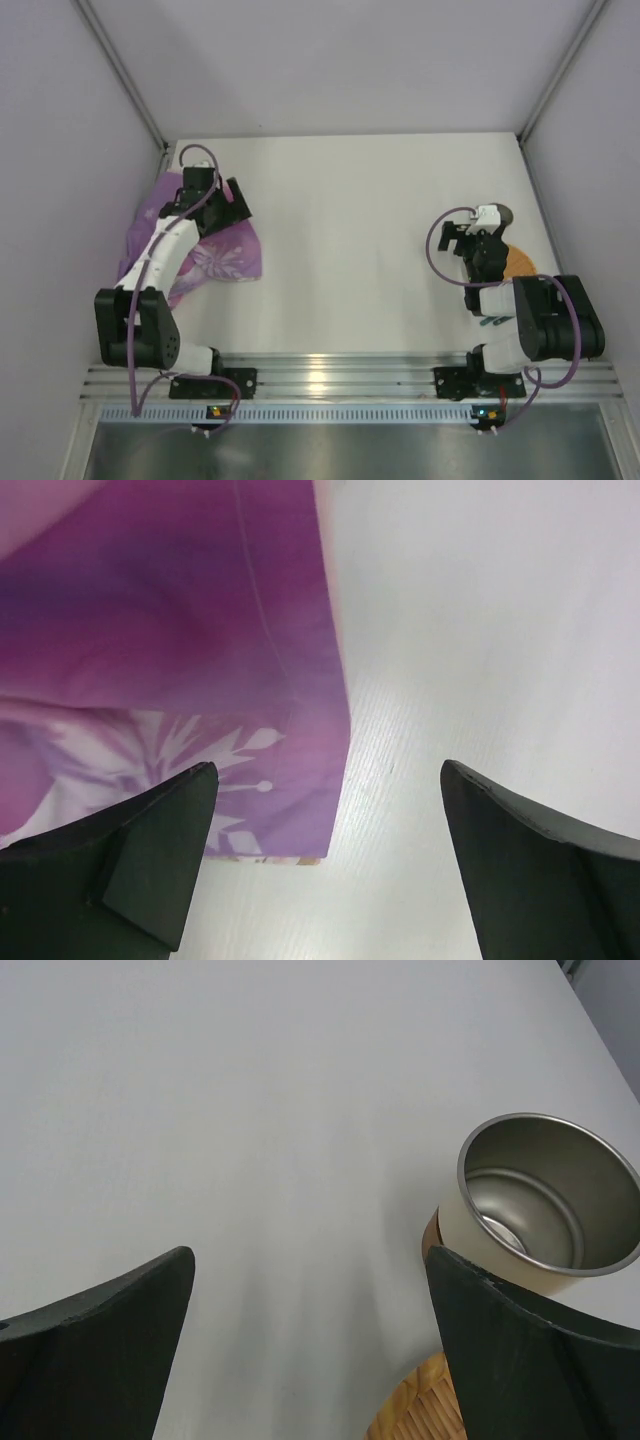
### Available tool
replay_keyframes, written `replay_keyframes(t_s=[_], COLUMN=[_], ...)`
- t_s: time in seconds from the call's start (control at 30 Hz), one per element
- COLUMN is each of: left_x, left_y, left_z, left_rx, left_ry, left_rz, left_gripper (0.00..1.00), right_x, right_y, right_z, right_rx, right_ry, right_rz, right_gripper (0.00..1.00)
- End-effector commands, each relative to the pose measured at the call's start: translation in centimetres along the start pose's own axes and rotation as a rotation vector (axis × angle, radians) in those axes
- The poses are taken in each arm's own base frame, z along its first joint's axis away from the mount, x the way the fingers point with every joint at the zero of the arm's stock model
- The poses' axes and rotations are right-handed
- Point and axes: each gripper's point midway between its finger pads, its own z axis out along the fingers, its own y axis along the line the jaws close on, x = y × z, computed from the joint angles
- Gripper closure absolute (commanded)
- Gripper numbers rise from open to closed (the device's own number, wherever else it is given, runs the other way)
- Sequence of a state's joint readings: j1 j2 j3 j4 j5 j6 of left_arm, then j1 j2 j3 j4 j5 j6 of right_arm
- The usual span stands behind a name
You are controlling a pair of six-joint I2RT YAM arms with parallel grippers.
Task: Set the dinner table for one person
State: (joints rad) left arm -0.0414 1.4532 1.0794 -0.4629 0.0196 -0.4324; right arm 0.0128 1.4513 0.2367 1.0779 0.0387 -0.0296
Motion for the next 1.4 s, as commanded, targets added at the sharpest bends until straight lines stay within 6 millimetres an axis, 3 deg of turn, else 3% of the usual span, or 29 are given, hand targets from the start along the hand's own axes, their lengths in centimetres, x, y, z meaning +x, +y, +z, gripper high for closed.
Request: replay_keyframes(t_s=[0.0, 0.03, 0.07, 0.17, 0.3, 0.4, 0.47, 0.53, 0.57, 0.63, 0.67, 0.7, 0.73, 0.8, 0.83, 0.87, 0.93, 1.0, 1.03, 1.07, 1.17, 1.37], left_x=[-3.8, -3.5, -3.9, -2.9, 2.0, 3.5, 3.9, 4.8, 5.3, 6.6, 6.7, 7.1, 7.6, 8.1, 8.6, 8.6, 9.4, 9.3, 9.4, 9.3, 9.4, 11.0], left_y=[2.3, 2.6, 2.9, 2.8, 1.8, 2.1, 3.2, 4.0, 4.2, 4.7, 4.4, 4.2, 4.1, 3.8, 3.9, 4.1, 4.2, 4.3, 4.4, 4.6, 5.1, 5.6], left_z=[-7.0, -7.9, -10.3, -12.7, -11.6, -12.0, -11.9, -11.3, -11.0, -10.2, -9.7, -9.2, -8.2, -7.1, -6.0, -5.4, -3.8, -2.8, -2.3, -1.9, -0.1, 3.5], left_rx=[-0.189, -0.193, -0.197, -0.144, -0.028, -0.034, -0.073, -0.110, -0.118, -0.138, -0.120, -0.110, -0.112, -0.136, -0.169, -0.191, -0.232, -0.256, -0.270, -0.287, -0.332, -0.389], left_ry=[-0.165, -0.179, -0.241, -0.293, -0.134, -0.091, -0.112, -0.082, -0.060, -0.003, 0.004, 0.024, 0.067, 0.110, 0.148, 0.154, 0.188, 0.166, 0.164, 0.155, 0.174, 0.251], left_rz=[-0.095, -0.091, -0.096, -0.076, -0.041, -0.075, -0.082, -0.067, -0.059, -0.053, -0.049, -0.053, -0.051, -0.055, -0.059, -0.075, -0.133, -0.193, -0.200, -0.215, -0.223, -0.244], left_gripper=[0.02, 0.02, 0.02, 0.01, 0.02, 0.02, 0.02, 0.02, 0.01, 0.02, 0.02, 0.02, 0.02, 0.02, 0.02, 0.02, 0.02, 0.02, 0.02, 0.02, 0.02, 0.04], right_x=[-2.9, -3.0, -2.9, -3.0, -3.0, -3.2, -2.8, -4.9, -7.6, -10.9, -14.5, -15.5, -16.4, -12.9, -11.1, -8.5, -5.0, -5.2, -4.1, -5.2, -5.3, -6.4], right_y=[0.0, 0.1, 0.0, 0.0, -0.1, 0.1, 1.5, 2.6, 4.8, 7.7, 10.8, 11.3, 11.8, 8.9, 10.8, 11.7, 11.3, 11.2, 11.0, 10.9, 10.3, 9.0], right_z=[0.7, 0.7, 0.7, 0.7, 0.7, 0.6, 0.9, 1.4, 2.2, 2.5, 2.1, 2.2, 2.1, 1.7, 1.5, 1.4, -0.9, -3.3, -4.6, -5.8, -8.5, -11.2], right_rx=[-0.004, -0.007, -0.004, -0.003, 0.001, 0.022, -0.020, -0.042, -0.091, -0.161, -0.225, -0.202, -0.147, 0.110, -0.076, -0.159, -0.093, -0.085, -0.091, -0.117, -0.140, -0.135], right_ry=[-0.102, -0.103, -0.102, -0.102, -0.101, -0.108, -0.039, 0.003, 0.013, 0.035, 0.076, 0.121, 0.178, 0.412, 0.521, 0.653, 0.795, 0.770, 0.788, 0.758, 0.777, 0.776], right_rz=[0.015, 0.015, 0.013, 0.013, 0.014, -0.001, -0.057, -0.104, -0.131, -0.120, -0.122, -0.110, 0.096, 0.441, 0.469, 0.524, 0.466, 0.402, 0.382, 0.382, 0.351, 0.300], right_gripper=[0.00, 0.00, 0.00, 0.00, 0.00, 0.00, 0.00, 0.00, 0.00, 0.00, 0.00, 0.00, 0.00, 0.00, 0.00, 0.07, 0.09, 0.06, 0.05, 0.05, 0.04, 0.05])
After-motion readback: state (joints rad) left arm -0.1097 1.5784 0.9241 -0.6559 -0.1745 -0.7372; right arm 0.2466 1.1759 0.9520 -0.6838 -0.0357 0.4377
